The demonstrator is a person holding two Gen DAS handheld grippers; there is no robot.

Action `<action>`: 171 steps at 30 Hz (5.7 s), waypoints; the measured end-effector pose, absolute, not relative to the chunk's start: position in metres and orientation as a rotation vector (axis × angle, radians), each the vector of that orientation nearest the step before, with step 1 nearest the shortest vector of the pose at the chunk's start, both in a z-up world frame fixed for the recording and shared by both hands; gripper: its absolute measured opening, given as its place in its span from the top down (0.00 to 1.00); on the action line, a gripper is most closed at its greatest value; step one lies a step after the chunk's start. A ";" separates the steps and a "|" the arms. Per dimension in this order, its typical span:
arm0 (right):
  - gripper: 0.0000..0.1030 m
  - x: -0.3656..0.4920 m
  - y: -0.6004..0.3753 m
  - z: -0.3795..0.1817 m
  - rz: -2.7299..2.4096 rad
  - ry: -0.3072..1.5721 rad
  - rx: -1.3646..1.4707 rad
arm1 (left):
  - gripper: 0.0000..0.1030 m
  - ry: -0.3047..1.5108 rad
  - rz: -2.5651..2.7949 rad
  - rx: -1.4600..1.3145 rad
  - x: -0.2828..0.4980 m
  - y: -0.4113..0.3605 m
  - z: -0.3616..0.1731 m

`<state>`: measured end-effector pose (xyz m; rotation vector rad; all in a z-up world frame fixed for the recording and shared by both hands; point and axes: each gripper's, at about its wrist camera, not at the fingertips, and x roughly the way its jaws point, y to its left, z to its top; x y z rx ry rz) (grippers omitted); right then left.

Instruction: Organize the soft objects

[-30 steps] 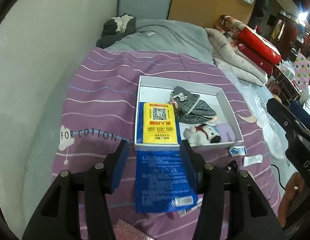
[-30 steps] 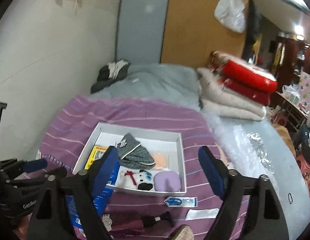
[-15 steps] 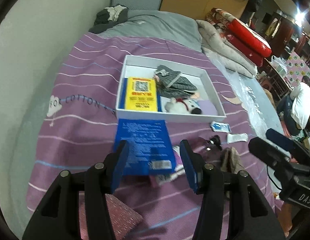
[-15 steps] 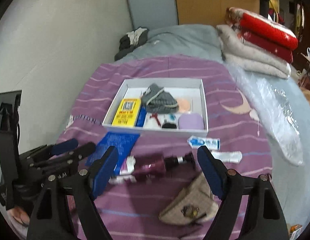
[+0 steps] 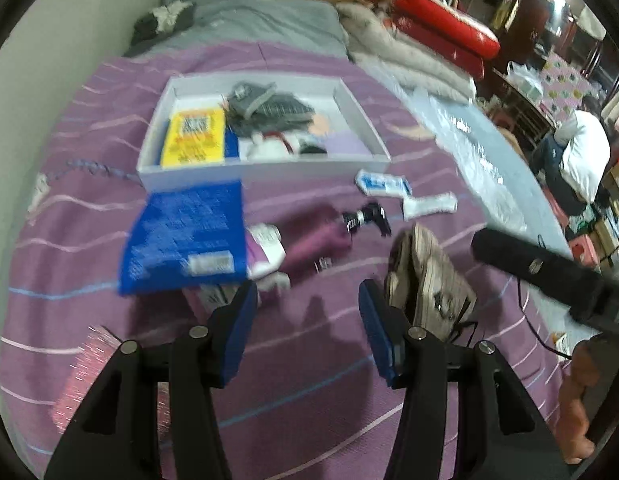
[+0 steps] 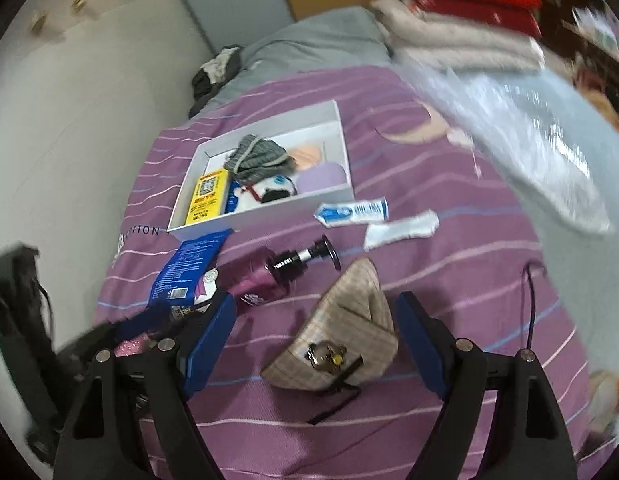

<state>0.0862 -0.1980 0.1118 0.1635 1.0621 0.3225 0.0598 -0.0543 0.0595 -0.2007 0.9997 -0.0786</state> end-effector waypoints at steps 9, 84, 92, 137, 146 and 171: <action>0.20 0.082 -0.220 0.066 0.297 1.082 0.318 | 0.47 1.028 -0.074 -0.085 0.053 -0.075 0.020; 0.43 0.051 -0.218 0.049 0.237 0.864 0.273 | 0.35 0.988 -0.102 -0.126 0.053 -0.078 0.001; 0.43 0.056 -0.234 0.062 0.219 0.828 0.235 | 0.35 0.913 -0.157 0.122 0.060 -0.122 0.025; 0.43 0.081 -0.310 0.059 0.183 0.854 0.382 | 0.97 1.004 -0.360 0.111 0.179 -0.185 0.032; 0.43 0.079 -0.291 0.072 0.263 0.854 0.392 | 0.97 0.999 -0.319 0.027 0.157 -0.157 0.048; 0.43 0.104 -0.225 0.088 0.430 0.959 0.309 | 0.97 0.954 -0.173 -0.134 0.126 -0.064 0.067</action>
